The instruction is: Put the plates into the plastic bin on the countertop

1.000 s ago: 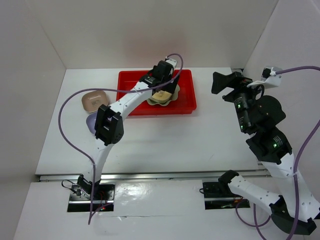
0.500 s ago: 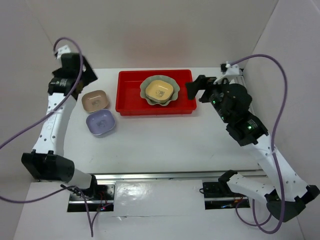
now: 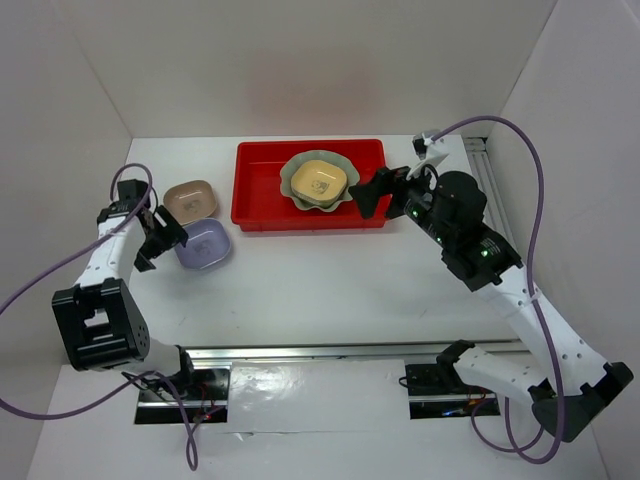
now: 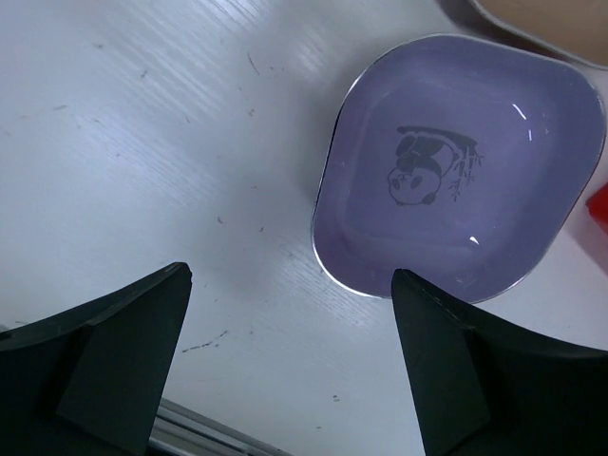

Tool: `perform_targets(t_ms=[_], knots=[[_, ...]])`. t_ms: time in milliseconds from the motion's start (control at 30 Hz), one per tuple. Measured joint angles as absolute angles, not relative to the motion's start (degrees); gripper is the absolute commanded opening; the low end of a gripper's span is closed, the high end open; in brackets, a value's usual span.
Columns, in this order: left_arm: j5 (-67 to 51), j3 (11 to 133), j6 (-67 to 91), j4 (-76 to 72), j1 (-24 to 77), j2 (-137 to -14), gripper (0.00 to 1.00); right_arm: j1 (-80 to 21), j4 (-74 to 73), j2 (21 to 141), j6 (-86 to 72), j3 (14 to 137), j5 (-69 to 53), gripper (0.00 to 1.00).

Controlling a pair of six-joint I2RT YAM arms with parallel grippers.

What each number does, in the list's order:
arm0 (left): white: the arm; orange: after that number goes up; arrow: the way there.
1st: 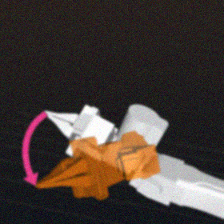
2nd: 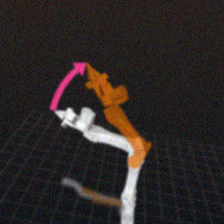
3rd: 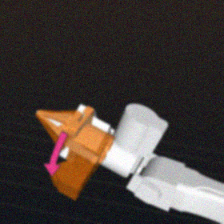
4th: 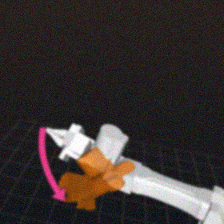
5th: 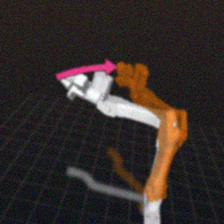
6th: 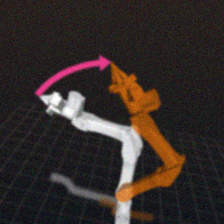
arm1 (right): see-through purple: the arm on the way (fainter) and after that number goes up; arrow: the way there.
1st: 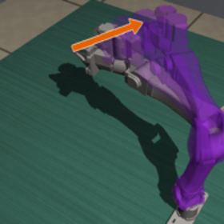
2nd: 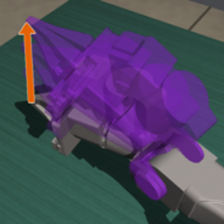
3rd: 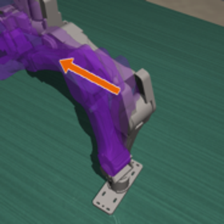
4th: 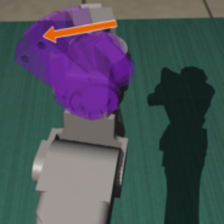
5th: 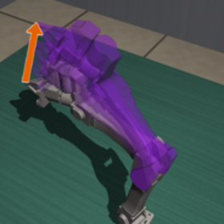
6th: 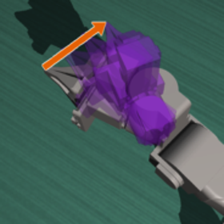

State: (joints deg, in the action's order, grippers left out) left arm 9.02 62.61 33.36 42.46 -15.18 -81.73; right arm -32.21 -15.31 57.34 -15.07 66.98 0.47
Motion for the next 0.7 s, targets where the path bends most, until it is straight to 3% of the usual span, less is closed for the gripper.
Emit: perform_targets(t_ms=[367,433,533,567,600,700], knots=[[4.6,60.0,35.3,34.3,-15.8,-94.5,0.79,-32.2,-12.8,56.8,-15.0,66.5,-1.0,1.00],[4.6,60.0,35.7,34.1,-16.0,-96.9,0.71,-32.2,-12.6,56.8,-15.0,66.0,-1.0,1.00],[5.1,60.4,36.7,34.0,-16.0,-99.2,0.20,-32.2,-12.6,56.8,-15.0,65.9,-1.1,1.00],[5.0,60.6,36.9,34.1,-16.0,-99.3,0.09,-32.2,-12.6,56.8,-15.0,65.9,-1.1,1.00],[3.8,61.1,37.1,34.6,-16.1,-99.1,0.01,-32.2,-12.4,56.8,-15.0,65.9,-1.1,1.00],[2.7,62.3,37.9,33.9,-16.1,-98.7,0.00,-32.2,-12.4,56.8,-15.0,65.9,-1.1,1.00]])
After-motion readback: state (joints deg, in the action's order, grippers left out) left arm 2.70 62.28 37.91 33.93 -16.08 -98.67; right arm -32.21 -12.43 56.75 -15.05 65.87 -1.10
